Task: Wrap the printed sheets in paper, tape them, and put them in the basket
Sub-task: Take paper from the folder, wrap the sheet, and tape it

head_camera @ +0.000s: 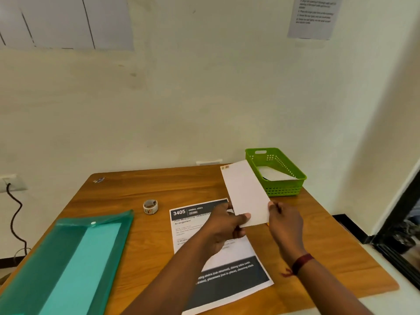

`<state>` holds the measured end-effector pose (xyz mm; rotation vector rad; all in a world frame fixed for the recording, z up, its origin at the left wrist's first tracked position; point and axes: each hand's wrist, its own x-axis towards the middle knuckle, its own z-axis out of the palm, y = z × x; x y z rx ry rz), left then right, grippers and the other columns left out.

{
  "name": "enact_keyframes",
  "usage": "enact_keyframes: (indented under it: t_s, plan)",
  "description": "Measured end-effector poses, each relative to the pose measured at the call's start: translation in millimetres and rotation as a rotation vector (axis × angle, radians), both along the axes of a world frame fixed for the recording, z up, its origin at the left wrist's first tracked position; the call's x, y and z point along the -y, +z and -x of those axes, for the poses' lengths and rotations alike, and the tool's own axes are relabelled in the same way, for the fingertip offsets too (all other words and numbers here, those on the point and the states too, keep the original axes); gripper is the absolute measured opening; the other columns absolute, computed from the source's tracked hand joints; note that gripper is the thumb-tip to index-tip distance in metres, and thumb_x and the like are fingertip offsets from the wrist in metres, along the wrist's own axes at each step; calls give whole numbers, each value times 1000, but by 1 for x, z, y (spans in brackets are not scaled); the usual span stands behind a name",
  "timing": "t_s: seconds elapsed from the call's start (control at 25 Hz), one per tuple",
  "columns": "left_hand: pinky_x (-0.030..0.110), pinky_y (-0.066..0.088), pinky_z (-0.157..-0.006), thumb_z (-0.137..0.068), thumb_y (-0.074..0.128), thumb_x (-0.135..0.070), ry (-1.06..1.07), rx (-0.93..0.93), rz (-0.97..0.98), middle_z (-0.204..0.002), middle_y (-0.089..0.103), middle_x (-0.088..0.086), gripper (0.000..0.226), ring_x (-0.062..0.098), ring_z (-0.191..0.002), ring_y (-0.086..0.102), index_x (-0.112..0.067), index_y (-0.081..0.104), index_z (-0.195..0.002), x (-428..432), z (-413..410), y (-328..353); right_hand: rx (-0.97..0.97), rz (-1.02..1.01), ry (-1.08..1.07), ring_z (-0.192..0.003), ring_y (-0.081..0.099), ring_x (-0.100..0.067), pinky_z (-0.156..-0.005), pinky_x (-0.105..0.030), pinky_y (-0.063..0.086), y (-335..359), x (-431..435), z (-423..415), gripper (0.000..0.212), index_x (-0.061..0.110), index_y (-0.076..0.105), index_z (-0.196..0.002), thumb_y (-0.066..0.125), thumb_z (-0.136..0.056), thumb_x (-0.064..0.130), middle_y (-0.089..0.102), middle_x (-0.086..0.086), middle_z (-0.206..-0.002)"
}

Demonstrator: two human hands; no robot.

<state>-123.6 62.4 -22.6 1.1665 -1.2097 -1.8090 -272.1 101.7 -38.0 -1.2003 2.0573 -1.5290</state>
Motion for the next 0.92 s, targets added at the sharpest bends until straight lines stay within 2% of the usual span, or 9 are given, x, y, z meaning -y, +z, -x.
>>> enact_keyframes:
  t_s: [0.12,0.24,0.36,0.48,0.64,0.76,0.92]
  plan:
    - [27,57,-65,-83,75,-6,8,-37,3,-115,66,12,46,18,-72,70,-7,53,-124,18,29,17,-36,19,-28,-70,58,-24,-60,-38,43,24,16,35,32,10,63,-74,49,-100,22,62,-6,-72]
    - [26,58,-64,-83,75,-5,-5,-38,44,-117,65,12,46,20,-77,72,-5,54,-123,40,63,27,-5,29,-63,-68,57,-24,-62,-38,46,39,35,66,32,12,61,-73,49,-101,22,63,-7,-74]
    - [24,58,-60,-82,75,1,-11,-36,64,-124,59,16,49,27,-92,69,-1,50,-124,66,94,33,1,6,-101,-68,59,-23,-60,-32,47,47,60,96,30,11,64,-78,49,-101,23,63,-7,-76]
    - [24,58,-54,-82,71,9,15,-84,24,-125,55,21,39,31,-93,66,-1,49,-112,92,121,39,-45,-39,-133,-69,60,-27,-61,-35,48,51,89,123,33,5,67,-75,51,-98,21,65,-9,-75]
    - [28,61,-60,-80,71,12,53,-118,-28,-107,58,17,29,28,-80,66,-2,50,-94,130,143,36,-125,-132,-151,-72,62,-29,-64,-36,50,45,129,150,28,4,72,-77,57,-93,22,69,-12,-77]
    - [29,61,-58,-78,73,11,80,-64,-10,-97,58,15,30,27,-75,67,-3,50,-91,151,154,24,-206,-226,-146,-72,61,-29,-60,-31,44,31,153,163,28,7,72,-76,59,-91,26,68,-11,-76]
    - [22,54,-46,-77,77,7,151,130,95,-103,56,15,30,26,-76,66,-4,49,-80,163,165,6,-285,-308,-154,-72,61,-31,-58,-28,39,15,174,169,29,8,67,-76,59,-92,31,66,-11,-76]
